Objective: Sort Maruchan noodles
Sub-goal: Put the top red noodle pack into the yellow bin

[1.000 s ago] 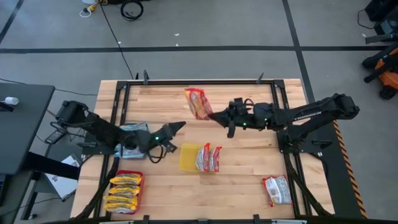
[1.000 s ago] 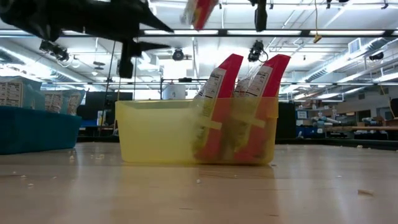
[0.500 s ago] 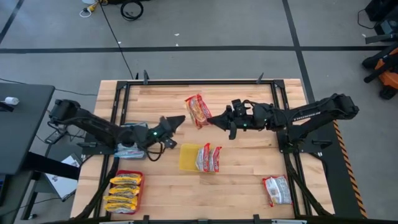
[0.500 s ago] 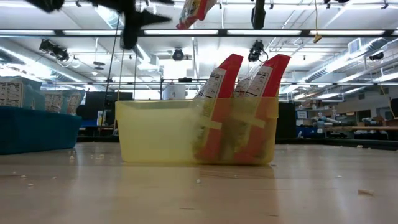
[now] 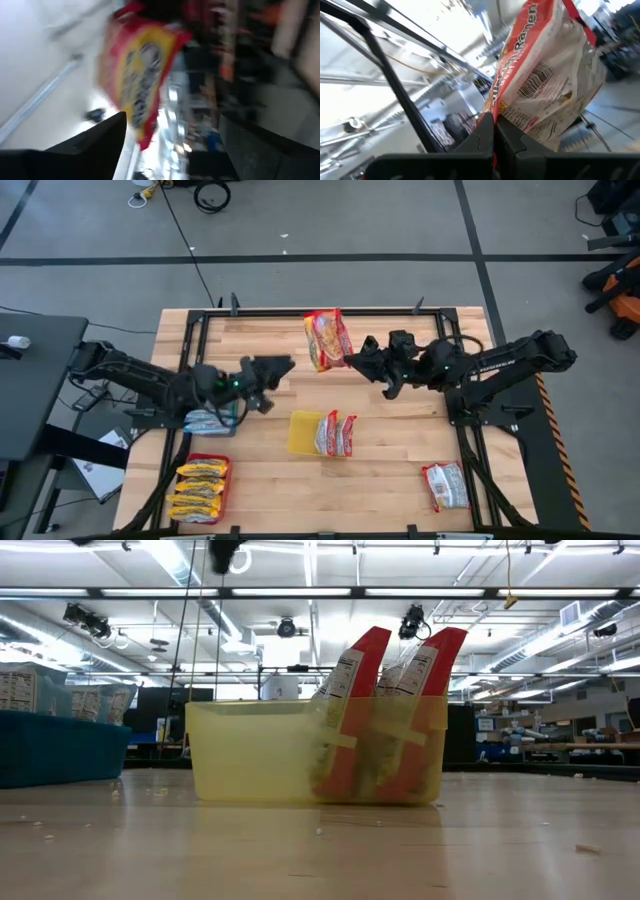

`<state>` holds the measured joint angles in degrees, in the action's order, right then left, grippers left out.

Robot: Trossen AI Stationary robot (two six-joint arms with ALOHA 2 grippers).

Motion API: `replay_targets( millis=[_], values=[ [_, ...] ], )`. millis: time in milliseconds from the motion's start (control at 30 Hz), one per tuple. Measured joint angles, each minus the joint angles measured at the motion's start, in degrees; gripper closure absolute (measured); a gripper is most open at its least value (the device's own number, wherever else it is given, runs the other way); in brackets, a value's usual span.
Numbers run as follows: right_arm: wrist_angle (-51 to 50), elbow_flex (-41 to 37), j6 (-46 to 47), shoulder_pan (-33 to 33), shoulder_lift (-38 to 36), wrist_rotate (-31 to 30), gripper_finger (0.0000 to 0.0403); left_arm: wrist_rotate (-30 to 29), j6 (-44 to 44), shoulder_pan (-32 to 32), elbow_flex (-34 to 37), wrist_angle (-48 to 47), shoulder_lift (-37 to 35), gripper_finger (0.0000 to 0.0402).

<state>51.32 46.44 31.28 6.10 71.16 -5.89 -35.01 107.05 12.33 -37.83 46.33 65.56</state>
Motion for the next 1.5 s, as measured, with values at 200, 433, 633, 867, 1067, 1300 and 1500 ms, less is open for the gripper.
replay_targets(
  millis=[200, 433, 633, 867, 1067, 1300, 1500],
  values=[
    [7.2, 0.0, -1.6, 0.3, 0.0, 0.0, 0.0398, 18.8, 0.1, -7.7, -1.4, 13.0, 2.7, 0.0084],
    [10.8, 0.0, -3.0, 0.3, 0.0, 0.5, 0.0398, 24.5, 3.0, -13.4, -6.9, 13.6, 9.6, 0.0085],
    [10.8, 0.0, -2.5, 0.4, 0.0, 2.2, 0.0398, 24.8, 2.9, -16.3, -14.3, 16.6, 16.3, 0.0086],
    [10.8, 0.0, -2.4, 0.6, 0.0, 2.6, 0.0398, 28.4, 2.7, -15.1, -19.3, 16.4, 20.7, 0.0086],
    [10.3, 0.0, -3.2, 0.6, 0.0, 2.6, 0.039, 26.8, -0.4, -13.3, -19.7, 16.5, 21.1, 0.0118],
    [7.4, 0.1, -5.6, 0.6, 0.0, -1.7, 0.0362, 17.4, -10.7, -11.7, -19.7, 16.8, 21.1, 0.0265],
    [6.1, 0.1, -8.7, 0.6, 0.0, -4.6, 0.0328, 11.1, -11.7, -10.4, -19.6, 16.9, 21.1, 0.0382]
  ],
)
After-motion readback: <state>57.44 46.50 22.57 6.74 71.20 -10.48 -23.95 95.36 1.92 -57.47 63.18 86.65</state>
